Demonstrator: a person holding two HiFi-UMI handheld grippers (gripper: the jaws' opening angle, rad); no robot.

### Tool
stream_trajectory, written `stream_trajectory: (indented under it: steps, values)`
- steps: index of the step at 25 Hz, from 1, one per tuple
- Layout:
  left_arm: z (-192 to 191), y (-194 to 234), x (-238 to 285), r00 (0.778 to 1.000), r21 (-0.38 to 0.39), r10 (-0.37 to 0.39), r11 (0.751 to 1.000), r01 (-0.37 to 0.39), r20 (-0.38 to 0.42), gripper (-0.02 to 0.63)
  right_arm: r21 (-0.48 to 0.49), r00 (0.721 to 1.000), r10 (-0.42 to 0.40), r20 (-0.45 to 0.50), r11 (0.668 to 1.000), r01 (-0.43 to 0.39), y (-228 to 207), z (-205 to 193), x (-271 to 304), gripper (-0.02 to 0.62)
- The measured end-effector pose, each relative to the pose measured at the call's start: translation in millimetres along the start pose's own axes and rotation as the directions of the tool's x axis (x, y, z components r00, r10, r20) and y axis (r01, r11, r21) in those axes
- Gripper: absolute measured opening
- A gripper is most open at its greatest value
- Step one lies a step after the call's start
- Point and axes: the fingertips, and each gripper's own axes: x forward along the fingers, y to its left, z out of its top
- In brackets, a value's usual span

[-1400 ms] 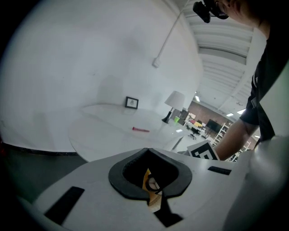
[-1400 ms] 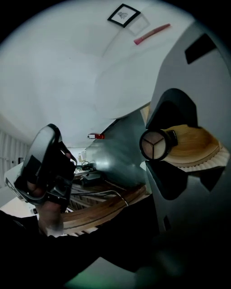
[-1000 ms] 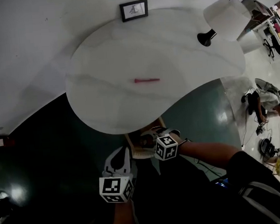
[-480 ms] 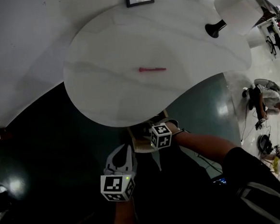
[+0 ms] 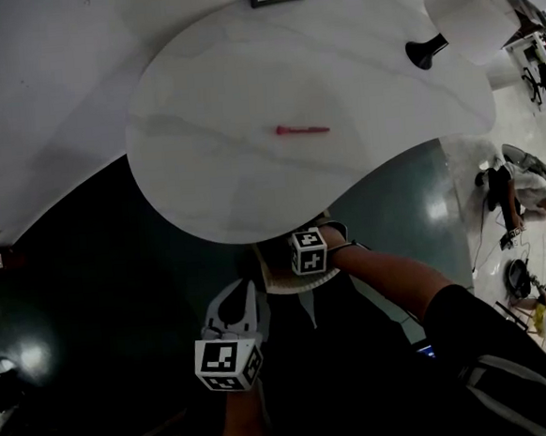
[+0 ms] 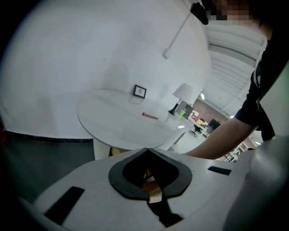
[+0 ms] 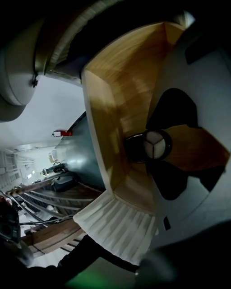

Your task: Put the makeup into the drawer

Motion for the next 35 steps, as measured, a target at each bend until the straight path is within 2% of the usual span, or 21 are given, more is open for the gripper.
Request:
stream_trajectory:
  steps: [5, 9, 12, 17, 20, 30, 35]
  values:
    - [3.2, 1.9, -4.9, 1.0, -0.01, 0.013, 1.0, -0.013, 0.003, 0.011, 0.006, 1.0, 0.029, -0.008, 1.0, -0.029, 1.7, -2.0, 3.3, 0.221]
    - [-0.7, 6.8, -4.6, 1.0, -0.027, 0.026, 0.999, -0.026, 0.004, 0.011, -0.042, 0.997, 0.071, 0.02, 0.997, -0.07, 14.1, 14.9, 12.1, 0.221]
    - [-0.6, 7.9, -2.8, 1.0, -0.037, 0.029, 0.999, -0.029, 0.006, 0.011, -0.067, 0.997, 0.072, 0.031, 0.995, -0.07, 14.4, 30.8, 19.5, 0.221]
    - [3.0, 5.1, -3.3, 0.999, -0.058, 0.044, 0.997, -0.042, 0.022, 0.011, 0.005, 0.995, 0.088, 0.036, 0.996, -0.088, 10.9, 32.3, 21.6, 0.221]
    - [10.9, 3.5, -4.9, 0.997, -0.064, 0.057, 0.996, -0.054, 0.044, 0.011, 0.048, 0.994, 0.082, 0.073, 0.995, -0.086, 7.6, 37.4, 1.3, 0.221]
    - [65.3, -21.8, -21.4, 0.986, -0.049, 0.101, 0.994, -0.095, 0.13, 0.011, 0.0, 0.976, 0.087, 0.201, 0.996, -0.089, 32.0, 55.7, -94.4, 0.221]
    - [79.8, -33.0, -28.9, 0.98, -0.06, 0.128, 0.991, -0.12, 0.151, 0.011, 0.014, 0.959, 0.081, 0.273, 0.996, -0.088, 42.3, 64.8, -135.1, 0.219]
